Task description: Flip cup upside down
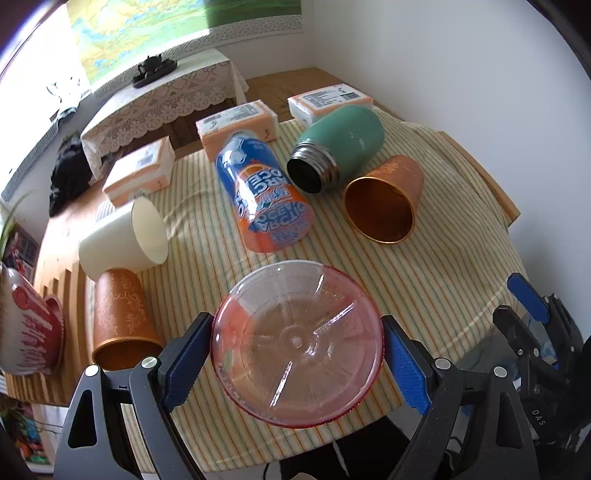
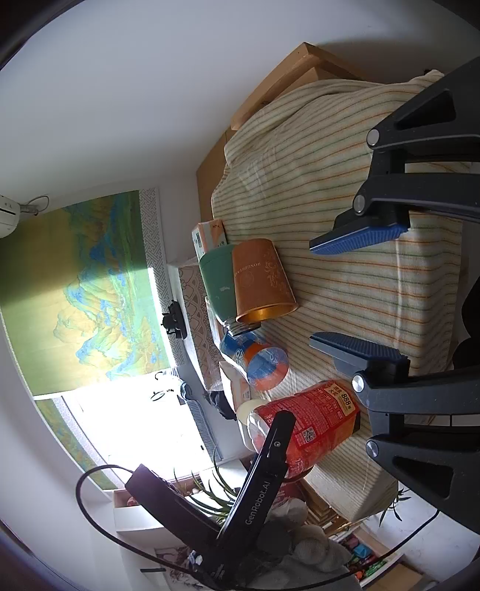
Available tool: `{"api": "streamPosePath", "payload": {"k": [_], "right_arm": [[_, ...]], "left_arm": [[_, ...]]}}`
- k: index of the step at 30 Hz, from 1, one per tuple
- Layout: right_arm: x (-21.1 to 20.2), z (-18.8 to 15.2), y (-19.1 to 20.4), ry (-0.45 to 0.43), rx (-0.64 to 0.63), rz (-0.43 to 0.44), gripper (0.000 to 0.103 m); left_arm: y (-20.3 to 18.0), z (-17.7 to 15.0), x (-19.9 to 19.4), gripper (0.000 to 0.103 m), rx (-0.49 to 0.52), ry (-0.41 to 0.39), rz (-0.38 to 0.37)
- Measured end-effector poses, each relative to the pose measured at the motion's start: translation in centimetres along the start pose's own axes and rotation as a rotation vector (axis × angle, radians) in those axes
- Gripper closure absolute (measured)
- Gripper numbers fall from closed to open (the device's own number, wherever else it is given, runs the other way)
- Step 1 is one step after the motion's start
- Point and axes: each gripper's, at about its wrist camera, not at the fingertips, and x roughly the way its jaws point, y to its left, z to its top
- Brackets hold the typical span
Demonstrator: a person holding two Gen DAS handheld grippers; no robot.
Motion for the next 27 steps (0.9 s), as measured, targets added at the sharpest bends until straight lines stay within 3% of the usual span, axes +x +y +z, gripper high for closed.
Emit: {"api": "streamPosePath", "payload": {"k": [9, 15, 20, 24, 27], "right_arm": [[-0.4, 0.4, 1.4, -0.003, -0.023, 0.006, 0.056], [-1.5, 1.0, 2.2, -0.018, -0.043, -0.03, 0.047], [-2.4, 1.0, 3.5, -0.031, -0.074, -0.082, 0.044], [-3.0, 0.8, 4.8, -0.047, -0.07, -0.103, 0.03], [-3.3, 0.9, 6.1, -0.059, -0.078, -0.111, 0.03]], "left_arm": [[1.7, 0.1, -1.8, 0.006, -0.059, -0.08, -0.06], [2.6, 0.1, -5.0, 0.006, -0.09, -0.226, -0.051], [2.9, -3.1, -7.8, 0.006, -0.076, -0.351, -0.003], [3.7, -7.2, -8.7, 0.006, -0.095, -0.425, 0.056], [4.5, -9.8, -9.0, 0.006, -0.138, -0.472, 0.093]]}}
